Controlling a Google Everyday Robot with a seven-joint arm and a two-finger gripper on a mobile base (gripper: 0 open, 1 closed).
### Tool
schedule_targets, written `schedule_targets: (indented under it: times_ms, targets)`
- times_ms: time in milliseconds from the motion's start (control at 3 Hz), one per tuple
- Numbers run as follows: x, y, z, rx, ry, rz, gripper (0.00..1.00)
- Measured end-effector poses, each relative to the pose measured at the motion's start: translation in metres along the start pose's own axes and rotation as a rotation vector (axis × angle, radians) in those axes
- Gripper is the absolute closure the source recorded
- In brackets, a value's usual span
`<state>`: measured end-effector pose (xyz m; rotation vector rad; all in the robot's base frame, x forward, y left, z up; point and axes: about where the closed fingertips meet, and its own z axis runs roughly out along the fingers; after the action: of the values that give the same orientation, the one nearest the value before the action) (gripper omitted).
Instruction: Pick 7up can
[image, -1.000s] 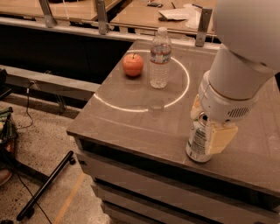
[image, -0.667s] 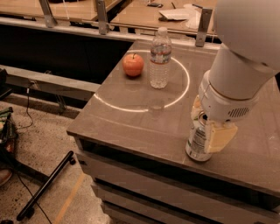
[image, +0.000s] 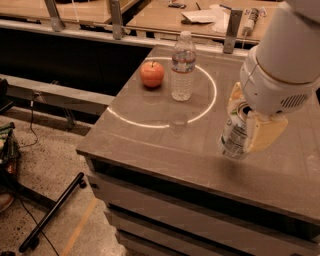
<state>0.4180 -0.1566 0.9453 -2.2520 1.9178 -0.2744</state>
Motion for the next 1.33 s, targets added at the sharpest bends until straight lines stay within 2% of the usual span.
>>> schedule_targets:
  times_ms: [667,1000,1333]
  targets:
    - [0.0,-0.003,-0.005,0.007,0.022,0.005,1.0]
    - [-0.001,-0.013,-0.027,0.038,0.069,0.007,1.0]
    - [-0.005,-0.023,-0.062,0.092,0.1,-0.002,1.0]
